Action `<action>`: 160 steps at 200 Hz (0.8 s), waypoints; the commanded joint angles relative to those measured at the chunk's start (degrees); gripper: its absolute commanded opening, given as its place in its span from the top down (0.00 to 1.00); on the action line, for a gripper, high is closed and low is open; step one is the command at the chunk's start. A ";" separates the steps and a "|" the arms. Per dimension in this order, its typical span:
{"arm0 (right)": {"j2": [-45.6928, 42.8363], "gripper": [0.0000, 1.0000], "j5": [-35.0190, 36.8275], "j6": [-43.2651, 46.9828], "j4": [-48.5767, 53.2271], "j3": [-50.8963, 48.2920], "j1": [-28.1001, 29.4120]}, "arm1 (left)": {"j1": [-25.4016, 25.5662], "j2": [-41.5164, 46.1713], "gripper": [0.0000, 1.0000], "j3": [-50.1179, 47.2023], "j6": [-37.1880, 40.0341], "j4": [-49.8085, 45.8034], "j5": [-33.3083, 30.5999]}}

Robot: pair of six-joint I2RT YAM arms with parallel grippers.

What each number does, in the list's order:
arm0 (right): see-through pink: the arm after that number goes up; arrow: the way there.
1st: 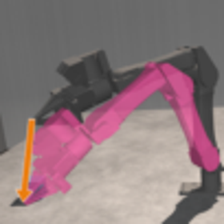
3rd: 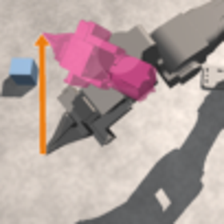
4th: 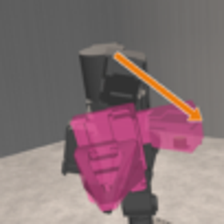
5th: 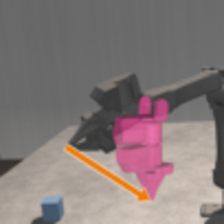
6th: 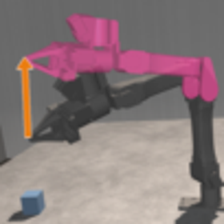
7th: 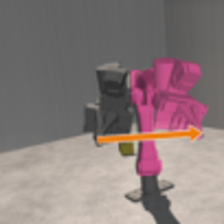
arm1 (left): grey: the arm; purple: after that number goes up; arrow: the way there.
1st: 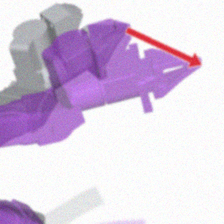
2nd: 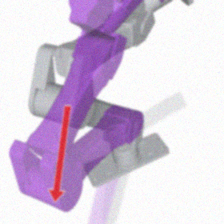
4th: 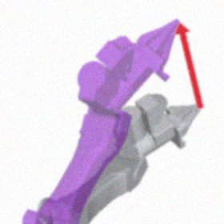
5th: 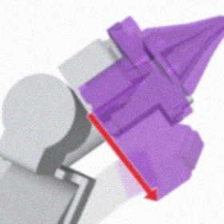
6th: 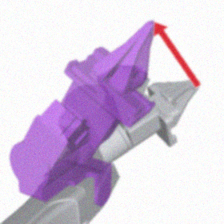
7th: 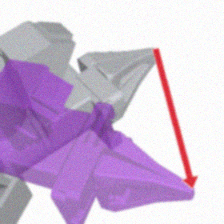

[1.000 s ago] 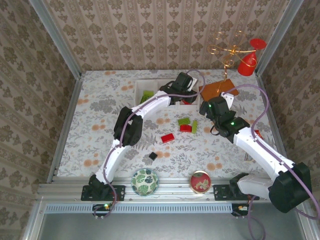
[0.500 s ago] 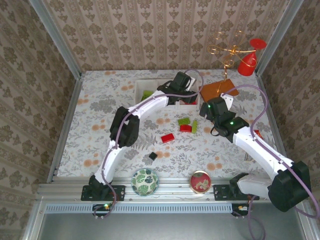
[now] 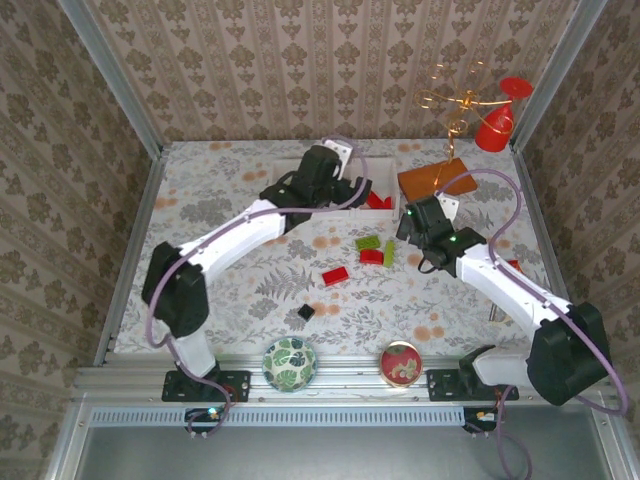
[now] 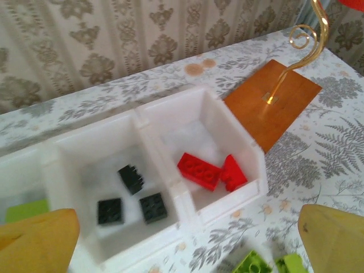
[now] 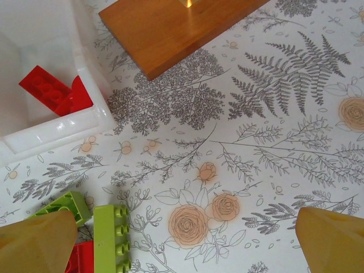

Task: Sort the legos into containers by color
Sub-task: Place the lego in the container, then pick up the lego from the center of the table.

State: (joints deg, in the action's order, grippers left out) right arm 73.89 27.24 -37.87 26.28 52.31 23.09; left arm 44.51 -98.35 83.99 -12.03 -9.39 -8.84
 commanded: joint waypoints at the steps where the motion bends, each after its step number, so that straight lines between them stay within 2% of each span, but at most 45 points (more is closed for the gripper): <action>1: 1.64 0.00 -1.01 -1.86 2.49 2.04 -0.26 | -0.97 5.99 0.00 -6.98 -1.53 3.30 -5.65; 35: 3.99 0.00 -3.68 -2.07 2.98 2.73 -0.22 | -3.49 14.52 0.00 -17.23 -4.40 3.65 -8.85; 83: 7.36 0.03 -7.78 -2.32 2.76 2.48 0.72 | -7.92 23.66 0.00 -29.60 -9.72 3.50 -9.57; 160: 14.59 0.16 -15.94 -1.62 1.75 4.38 1.78 | -12.23 30.36 0.00 -39.19 -14.49 2.81 -8.58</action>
State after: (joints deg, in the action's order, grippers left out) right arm 85.78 14.87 -39.42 27.44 54.02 24.64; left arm 33.08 -69.54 46.50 -23.68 -6.81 -17.43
